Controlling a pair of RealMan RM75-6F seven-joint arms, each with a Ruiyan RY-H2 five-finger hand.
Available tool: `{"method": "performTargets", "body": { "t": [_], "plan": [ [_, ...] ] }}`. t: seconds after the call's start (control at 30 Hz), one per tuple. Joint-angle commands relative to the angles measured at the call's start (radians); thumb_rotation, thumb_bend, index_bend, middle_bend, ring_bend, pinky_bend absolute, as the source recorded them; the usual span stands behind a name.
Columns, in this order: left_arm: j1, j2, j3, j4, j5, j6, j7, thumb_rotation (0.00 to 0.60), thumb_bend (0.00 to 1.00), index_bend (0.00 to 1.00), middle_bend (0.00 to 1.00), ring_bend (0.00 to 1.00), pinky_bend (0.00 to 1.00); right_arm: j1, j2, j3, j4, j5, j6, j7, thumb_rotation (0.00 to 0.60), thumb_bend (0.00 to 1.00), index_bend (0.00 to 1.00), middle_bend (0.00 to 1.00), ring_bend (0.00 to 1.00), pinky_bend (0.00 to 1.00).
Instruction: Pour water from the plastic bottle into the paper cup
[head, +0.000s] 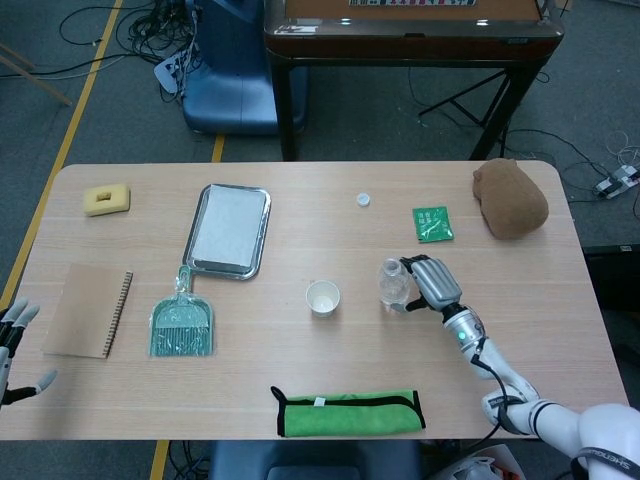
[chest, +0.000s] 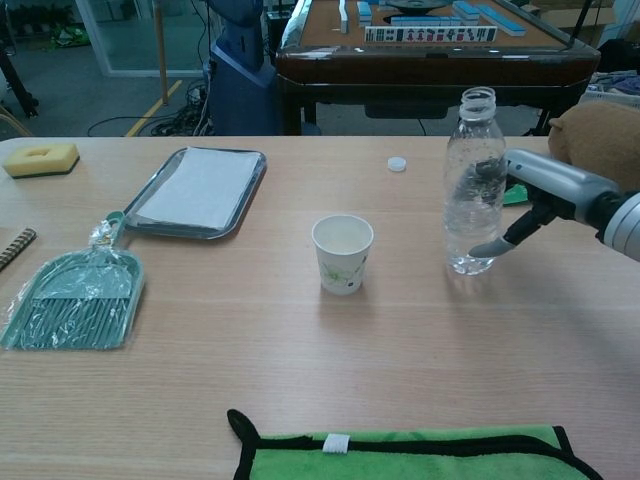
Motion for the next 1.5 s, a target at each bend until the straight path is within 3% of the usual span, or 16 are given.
{"method": "performTargets", "body": {
  "t": [0.03, 0.43, 0.87, 1.5],
  "plan": [
    [0.0, 0.001, 0.0, -0.003, 0.0, 0.002, 0.002, 0.6, 0.15, 0.0, 0.0, 0.04, 0.35, 0.028, 0.094, 0.018, -0.127, 0.056, -0.087, -0.14, 0.6, 0.13, 0.51, 0.54, 0.42, 0.33],
    [0.003, 0.009, -0.003, -0.014, 0.002, 0.01, 0.0, 0.6, 0.15, 0.0, 0.0, 0.04, 0.35, 0.081, 0.222, 0.056, -0.341, 0.203, -0.192, -0.469, 0.6, 0.14, 0.54, 0.56, 0.44, 0.33],
    [0.005, 0.015, -0.005, -0.02, 0.001, 0.014, -0.003, 0.6, 0.15, 0.0, 0.0, 0.04, 0.35, 0.14, 0.273, 0.051, -0.457, 0.376, -0.237, -0.742, 0.6, 0.16, 0.55, 0.58, 0.45, 0.35],
    [0.005, 0.018, -0.005, -0.023, 0.0, 0.013, -0.007, 0.6, 0.15, 0.0, 0.0, 0.04, 0.35, 0.186, 0.28, 0.015, -0.487, 0.489, -0.225, -0.884, 0.6, 0.2, 0.6, 0.62, 0.5, 0.42]
  ]
}}
